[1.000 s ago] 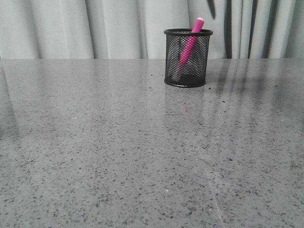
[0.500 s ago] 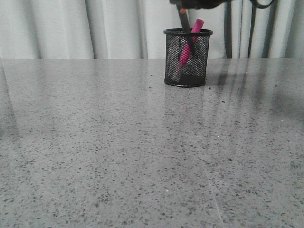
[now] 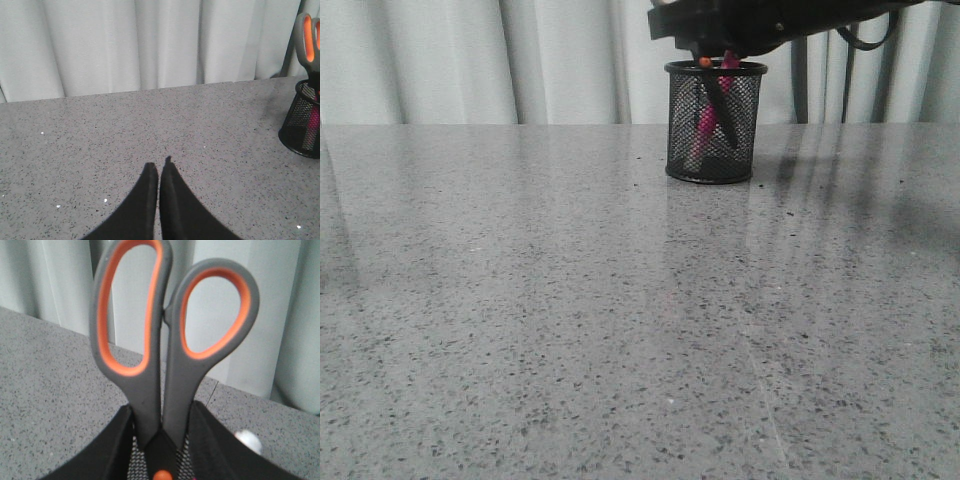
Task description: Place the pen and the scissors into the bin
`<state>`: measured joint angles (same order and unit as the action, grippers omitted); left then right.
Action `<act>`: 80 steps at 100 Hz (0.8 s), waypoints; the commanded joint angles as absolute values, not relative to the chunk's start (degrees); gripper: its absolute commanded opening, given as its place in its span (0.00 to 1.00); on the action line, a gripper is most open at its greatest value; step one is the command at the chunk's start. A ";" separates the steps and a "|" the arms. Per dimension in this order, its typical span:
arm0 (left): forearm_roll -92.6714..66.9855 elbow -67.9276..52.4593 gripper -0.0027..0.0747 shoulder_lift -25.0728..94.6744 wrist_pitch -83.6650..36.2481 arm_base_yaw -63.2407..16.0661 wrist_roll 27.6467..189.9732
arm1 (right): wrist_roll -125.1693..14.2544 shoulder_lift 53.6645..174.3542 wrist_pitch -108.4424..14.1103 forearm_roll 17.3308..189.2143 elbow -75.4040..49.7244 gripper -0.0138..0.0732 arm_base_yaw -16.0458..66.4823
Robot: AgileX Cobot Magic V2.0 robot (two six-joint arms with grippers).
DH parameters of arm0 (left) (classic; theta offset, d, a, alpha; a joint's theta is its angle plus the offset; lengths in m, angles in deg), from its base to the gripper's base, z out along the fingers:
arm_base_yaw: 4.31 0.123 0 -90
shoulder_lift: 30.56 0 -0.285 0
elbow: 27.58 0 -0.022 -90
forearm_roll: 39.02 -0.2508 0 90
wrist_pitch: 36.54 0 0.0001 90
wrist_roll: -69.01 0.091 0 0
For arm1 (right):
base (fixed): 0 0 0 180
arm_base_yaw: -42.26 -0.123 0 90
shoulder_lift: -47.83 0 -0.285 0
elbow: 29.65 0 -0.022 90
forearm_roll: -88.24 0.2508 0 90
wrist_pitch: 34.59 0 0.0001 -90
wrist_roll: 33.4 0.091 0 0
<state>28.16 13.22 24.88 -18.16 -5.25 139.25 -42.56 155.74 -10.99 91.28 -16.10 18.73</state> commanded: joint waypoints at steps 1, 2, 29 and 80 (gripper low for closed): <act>29.81 11.45 0.01 24.41 -19.42 -5.11 139.11 | -42.61 152.80 -6.12 91.21 -17.07 0.44 18.83; 29.81 11.45 0.01 24.41 -19.42 -5.11 139.11 | -42.61 152.83 -6.13 91.21 -17.01 0.44 18.83; 29.81 11.45 0.01 24.41 -19.42 -5.11 139.11 | -42.61 147.20 -6.35 91.21 -14.63 0.44 19.28; 29.48 12.16 0.01 24.04 -19.42 -5.11 141.29 | -42.72 116.62 -12.62 91.21 0.35 0.07 29.79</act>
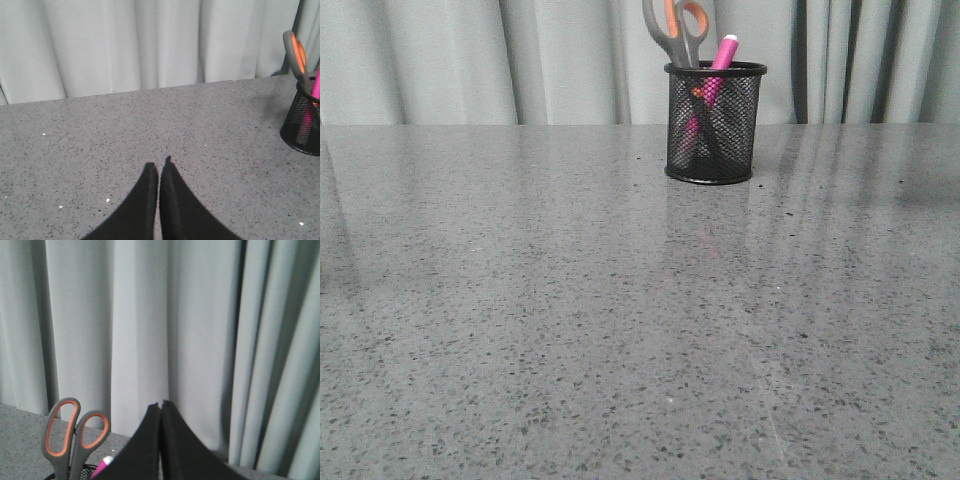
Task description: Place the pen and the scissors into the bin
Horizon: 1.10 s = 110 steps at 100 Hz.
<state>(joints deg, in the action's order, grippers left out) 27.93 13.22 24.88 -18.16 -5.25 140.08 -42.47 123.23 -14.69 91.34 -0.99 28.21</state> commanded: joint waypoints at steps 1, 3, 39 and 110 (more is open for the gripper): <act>29.48 12.21 0.01 23.86 -19.58 -5.11 141.40 | -42.72 115.63 -12.62 91.21 1.06 0.07 30.00; 29.48 12.63 0.01 23.58 -19.74 -5.11 141.55 | -42.72 114.08 -12.62 91.21 2.20 0.07 30.20; 45.48 26.37 0.01 6.71 -25.21 -5.11 157.57 | -42.72 88.29 -12.39 91.21 25.75 0.07 30.58; 53.17 40.88 0.01 -18.70 -32.26 -5.11 157.34 | -42.72 67.04 -13.10 94.23 42.65 0.07 30.58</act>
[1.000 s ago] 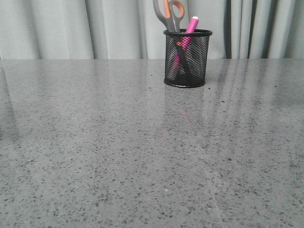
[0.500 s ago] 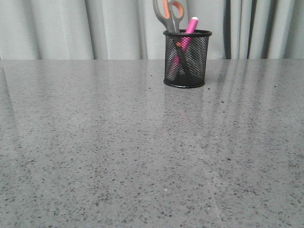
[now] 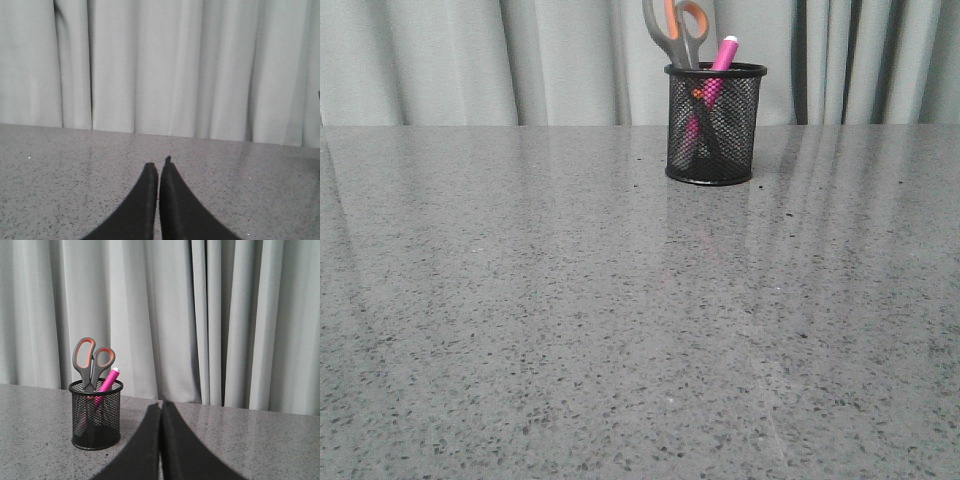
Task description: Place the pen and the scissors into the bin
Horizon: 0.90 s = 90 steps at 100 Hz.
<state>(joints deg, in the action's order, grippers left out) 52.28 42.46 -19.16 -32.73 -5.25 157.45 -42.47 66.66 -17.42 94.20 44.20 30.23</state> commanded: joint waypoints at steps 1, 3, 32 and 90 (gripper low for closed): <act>53.17 40.88 0.01 -18.70 -32.26 -5.11 157.34 | -42.72 67.04 -13.10 94.23 42.65 0.07 30.58; 53.17 40.88 0.01 -18.70 -32.26 -5.11 157.34 | -42.72 67.04 -13.10 94.23 42.65 0.07 30.58; 53.17 40.88 0.01 -18.70 -32.26 -5.11 157.34 | -42.72 67.04 -13.10 94.23 42.65 0.07 30.58; 44.94 40.88 0.01 -18.70 -36.02 -5.11 147.17 | -42.72 67.04 -13.10 94.23 42.65 0.07 30.58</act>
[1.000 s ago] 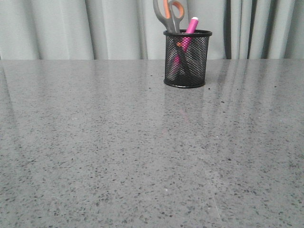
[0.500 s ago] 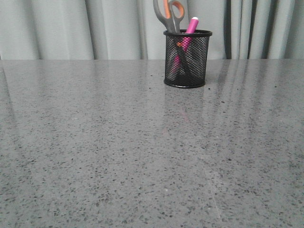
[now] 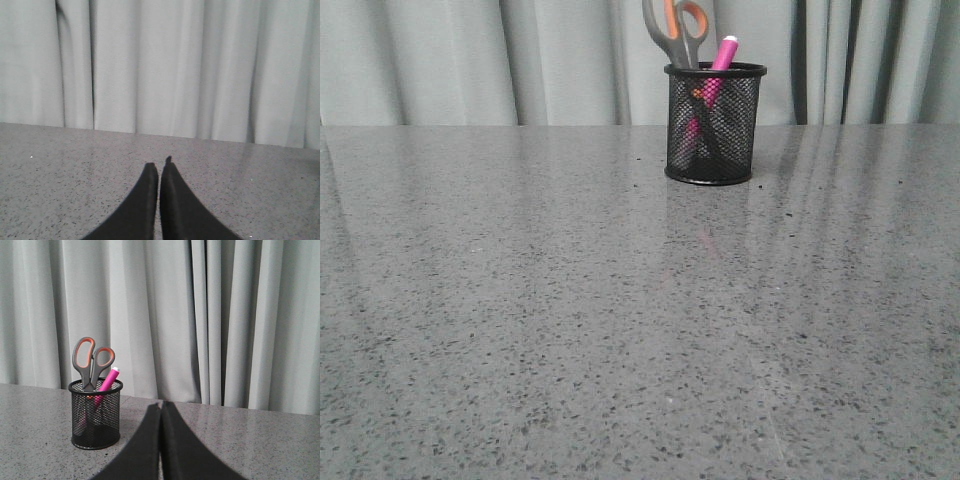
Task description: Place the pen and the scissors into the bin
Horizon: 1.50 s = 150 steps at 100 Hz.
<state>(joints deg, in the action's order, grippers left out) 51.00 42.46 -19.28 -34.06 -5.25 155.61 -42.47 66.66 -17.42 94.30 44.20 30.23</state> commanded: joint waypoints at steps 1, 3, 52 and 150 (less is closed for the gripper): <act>42.00 40.88 0.01 -18.70 -36.16 -5.11 145.71 | -42.72 67.04 -13.10 94.23 42.65 0.07 30.58; 38.54 40.88 0.01 -18.70 -36.54 -5.11 140.73 | -42.72 67.04 -13.10 94.23 42.65 0.07 30.58; -35.35 46.81 0.01 -22.78 -35.71 -5.11 70.84 | -42.72 67.04 -13.10 94.23 42.65 0.07 30.58; -34.81 52.27 0.01 -24.83 -38.20 -7.76 70.15 | -42.72 67.04 -13.10 94.23 42.65 0.07 30.58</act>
